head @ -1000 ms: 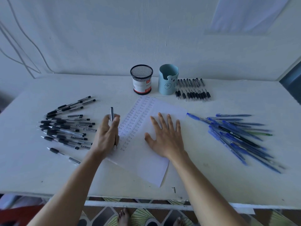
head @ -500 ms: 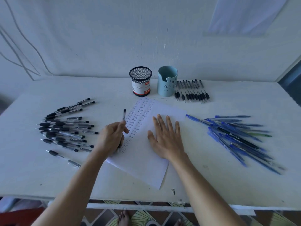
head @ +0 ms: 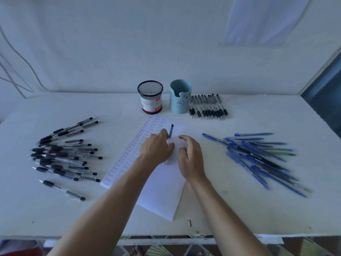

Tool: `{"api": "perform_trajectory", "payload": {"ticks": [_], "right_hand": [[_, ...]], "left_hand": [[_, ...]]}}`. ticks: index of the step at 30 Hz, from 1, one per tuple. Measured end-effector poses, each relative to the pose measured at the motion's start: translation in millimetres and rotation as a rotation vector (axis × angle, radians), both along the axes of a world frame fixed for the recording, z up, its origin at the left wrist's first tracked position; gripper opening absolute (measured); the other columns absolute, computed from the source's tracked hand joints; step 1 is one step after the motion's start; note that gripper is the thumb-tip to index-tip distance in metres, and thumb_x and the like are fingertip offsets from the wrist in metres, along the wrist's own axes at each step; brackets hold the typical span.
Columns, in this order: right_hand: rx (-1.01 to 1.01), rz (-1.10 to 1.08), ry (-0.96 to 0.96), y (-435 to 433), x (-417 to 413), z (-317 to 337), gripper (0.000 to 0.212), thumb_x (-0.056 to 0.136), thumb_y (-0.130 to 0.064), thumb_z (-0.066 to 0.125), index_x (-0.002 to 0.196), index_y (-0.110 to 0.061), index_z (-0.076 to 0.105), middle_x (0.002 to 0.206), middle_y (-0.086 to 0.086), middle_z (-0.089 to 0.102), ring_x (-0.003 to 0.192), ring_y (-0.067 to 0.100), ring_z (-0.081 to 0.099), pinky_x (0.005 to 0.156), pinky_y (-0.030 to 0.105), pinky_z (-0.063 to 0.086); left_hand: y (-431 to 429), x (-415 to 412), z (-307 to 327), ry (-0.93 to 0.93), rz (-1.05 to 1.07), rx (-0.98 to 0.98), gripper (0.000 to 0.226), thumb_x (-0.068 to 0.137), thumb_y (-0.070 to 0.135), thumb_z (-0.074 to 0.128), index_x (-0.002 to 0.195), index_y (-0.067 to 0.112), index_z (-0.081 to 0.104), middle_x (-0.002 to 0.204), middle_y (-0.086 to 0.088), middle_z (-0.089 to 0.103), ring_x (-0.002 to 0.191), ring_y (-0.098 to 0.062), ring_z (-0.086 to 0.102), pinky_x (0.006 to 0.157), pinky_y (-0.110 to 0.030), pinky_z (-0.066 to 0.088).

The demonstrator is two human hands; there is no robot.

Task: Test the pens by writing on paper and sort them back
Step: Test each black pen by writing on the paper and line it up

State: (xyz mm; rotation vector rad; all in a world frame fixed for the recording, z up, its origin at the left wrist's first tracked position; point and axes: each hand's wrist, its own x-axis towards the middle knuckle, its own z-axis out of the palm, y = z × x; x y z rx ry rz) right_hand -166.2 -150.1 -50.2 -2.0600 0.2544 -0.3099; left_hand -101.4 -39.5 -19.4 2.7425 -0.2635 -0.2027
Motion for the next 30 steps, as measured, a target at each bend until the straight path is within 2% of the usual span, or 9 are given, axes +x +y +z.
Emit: {"api": "perform_trajectory", "payload": {"ticks": [4, 8, 10, 12, 15, 17, 21, 26, 30], "right_hand": [[0.000, 0.004, 0.006, -1, 1, -2, 0.048, 0.085, -0.015, 0.036, 0.128, -0.010, 0.058, 0.128, -0.002, 0.058, 0.125, 0.011, 0.045, 0.091, -0.005, 0.021], [-0.020, 0.016, 0.016, -4, 2, -3, 0.039, 0.093, -0.001, 0.044, 0.129, -0.011, 0.057, 0.124, -0.006, 0.056, 0.124, 0.013, 0.046, 0.090, -0.002, 0.024], [-0.035, 0.026, 0.032, -4, 4, -2, 0.039, 0.093, -0.002, 0.048, 0.129, -0.011, 0.058, 0.126, -0.003, 0.058, 0.125, 0.014, 0.046, 0.090, 0.002, 0.025], [-0.064, 0.045, 0.052, -2, 7, -2, 0.037, 0.092, -0.006, 0.054, 0.129, -0.010, 0.058, 0.128, 0.000, 0.059, 0.126, 0.018, 0.045, 0.095, 0.010, 0.026], [-0.158, 0.011, 0.071, 2, 14, -1, 0.039, 0.089, -0.020, 0.067, 0.125, -0.010, 0.058, 0.122, 0.006, 0.060, 0.122, 0.026, 0.048, 0.097, 0.025, 0.032], [-0.285, -0.017, 0.109, 7, 18, 2, 0.047, 0.085, -0.033, 0.071, 0.124, -0.013, 0.055, 0.120, 0.005, 0.057, 0.119, 0.028, 0.048, 0.094, 0.034, 0.033], [-0.530, -0.045, 0.259, 13, 24, 12, 0.059, 0.078, -0.058, 0.066, 0.119, -0.019, 0.047, 0.116, -0.003, 0.054, 0.116, 0.024, 0.044, 0.091, 0.041, 0.031], [-0.643, -0.013, 0.375, 12, 38, 22, 0.034, 0.077, -0.053, 0.058, 0.093, -0.023, 0.061, 0.095, -0.009, 0.066, 0.098, 0.021, 0.060, 0.084, 0.040, 0.029], [-0.526, 0.036, 0.422, 0, 40, 30, 0.020, 0.077, -0.036, 0.057, 0.083, -0.019, 0.065, 0.084, -0.002, 0.069, 0.083, 0.027, 0.064, 0.079, 0.032, 0.044]], "left_hand": [[5, 2, -3, 0.009, -0.028, 0.006, 0.035, 0.098, 0.048, 0.050, 0.122, 0.023, 0.049, 0.092, -0.003, 0.052, 0.092, -0.030, 0.058, 0.067, -0.035, 0.045], [21, 16, -8, -0.087, 0.077, -0.121, 0.028, 0.099, 0.045, 0.046, 0.115, 0.024, 0.055, 0.091, -0.003, 0.067, 0.094, -0.030, 0.061, 0.068, -0.035, 0.043], [32, 24, -13, -0.236, 0.123, -0.134, 0.027, 0.100, 0.036, 0.047, 0.121, 0.024, 0.059, 0.107, -0.004, 0.068, 0.108, -0.030, 0.056, 0.081, -0.038, 0.044], [43, 32, -20, -0.306, 0.100, -0.062, 0.036, 0.101, 0.035, 0.047, 0.135, 0.027, 0.056, 0.136, -0.005, 0.056, 0.130, -0.030, 0.040, 0.102, -0.043, 0.034], [54, 40, -29, -0.184, 0.053, 0.043, 0.048, 0.103, 0.044, 0.037, 0.150, 0.034, 0.038, 0.159, -0.002, 0.031, 0.149, -0.026, 0.015, 0.118, -0.045, 0.014], [57, 40, -36, -0.162, 0.011, 0.079, 0.051, 0.102, 0.047, 0.033, 0.152, 0.033, 0.032, 0.162, 0.000, 0.026, 0.149, -0.025, 0.014, 0.120, -0.044, 0.011], [58, 39, -37, -0.191, -0.003, 0.091, 0.052, 0.101, 0.047, 0.035, 0.151, 0.031, 0.032, 0.161, 0.001, 0.027, 0.147, -0.024, 0.018, 0.119, -0.042, 0.012], [57, 38, -38, -0.209, 0.012, 0.101, 0.053, 0.100, 0.049, 0.036, 0.151, 0.031, 0.033, 0.160, 0.002, 0.030, 0.147, -0.024, 0.020, 0.119, -0.042, 0.013], [58, 39, -39, -0.197, 0.014, 0.096, 0.053, 0.100, 0.049, 0.036, 0.150, 0.032, 0.034, 0.160, 0.003, 0.030, 0.147, -0.024, 0.021, 0.120, -0.042, 0.014]]}}
